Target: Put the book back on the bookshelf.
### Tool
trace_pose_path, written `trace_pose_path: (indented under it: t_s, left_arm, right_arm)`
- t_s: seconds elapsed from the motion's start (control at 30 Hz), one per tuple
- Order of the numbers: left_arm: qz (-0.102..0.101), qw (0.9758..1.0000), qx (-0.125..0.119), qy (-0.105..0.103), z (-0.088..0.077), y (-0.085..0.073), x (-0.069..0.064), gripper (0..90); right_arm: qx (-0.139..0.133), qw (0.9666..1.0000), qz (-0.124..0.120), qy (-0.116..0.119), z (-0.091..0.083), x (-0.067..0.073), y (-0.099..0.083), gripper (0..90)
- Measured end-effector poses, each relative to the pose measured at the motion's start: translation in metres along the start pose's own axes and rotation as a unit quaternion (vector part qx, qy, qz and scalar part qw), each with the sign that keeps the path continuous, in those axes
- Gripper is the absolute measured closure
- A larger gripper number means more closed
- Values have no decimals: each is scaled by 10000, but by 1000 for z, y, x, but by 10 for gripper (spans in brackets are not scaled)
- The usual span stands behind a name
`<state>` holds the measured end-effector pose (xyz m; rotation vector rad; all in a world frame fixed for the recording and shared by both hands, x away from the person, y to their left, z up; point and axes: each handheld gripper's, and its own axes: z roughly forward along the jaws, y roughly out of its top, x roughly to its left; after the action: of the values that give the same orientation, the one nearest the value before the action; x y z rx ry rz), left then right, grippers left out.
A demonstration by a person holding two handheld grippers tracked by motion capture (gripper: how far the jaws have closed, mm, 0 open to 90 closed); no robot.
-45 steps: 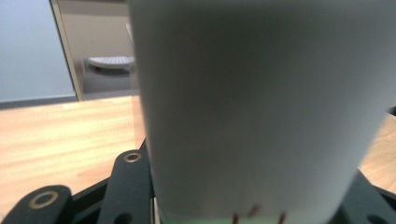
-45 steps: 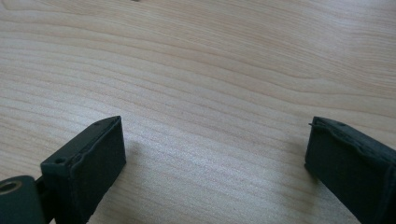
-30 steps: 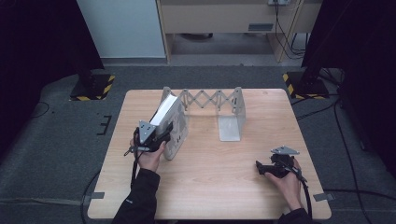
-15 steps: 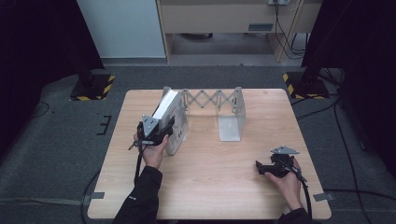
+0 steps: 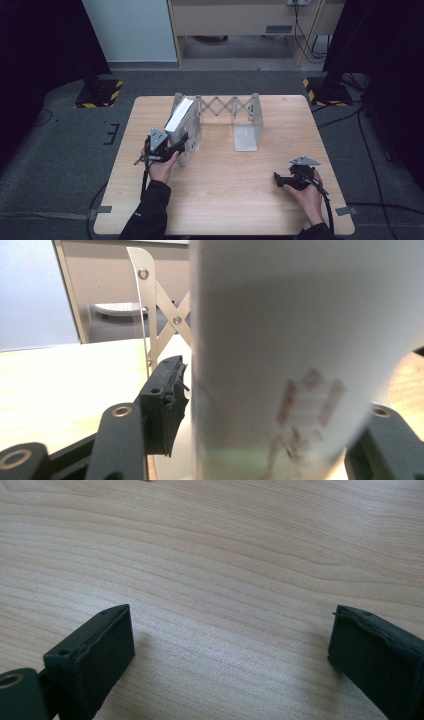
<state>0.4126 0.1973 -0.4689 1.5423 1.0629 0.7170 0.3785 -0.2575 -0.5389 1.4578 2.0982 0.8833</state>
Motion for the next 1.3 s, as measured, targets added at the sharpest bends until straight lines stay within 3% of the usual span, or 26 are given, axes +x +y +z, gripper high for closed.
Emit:
trace_pose_path:
  t_s: [0.2,0.37,0.5,0.73,1.3]
  left_arm:
    - [-130,9994,325,-78,-7,-11,3,417]
    - [-262,9990,306,-185,-7,-19,4,446]
    - [-192,9993,264,-172,-6,-22,3,462]
    - [126,9995,239,164,-8,-20,-1,514]
    - [178,9981,307,513,-4,-12,-4,515]
  right_arm:
    - [-6,10000,2,-3,0,0,0,48]
    - [3,10000,1,1,0,0,0,48]
    - [-7,10000,55,-36,0,0,-1,38]
    - [5,10000,70,-51,0,0,-1,33]
    - [22,10000,9,-4,0,0,0,33]
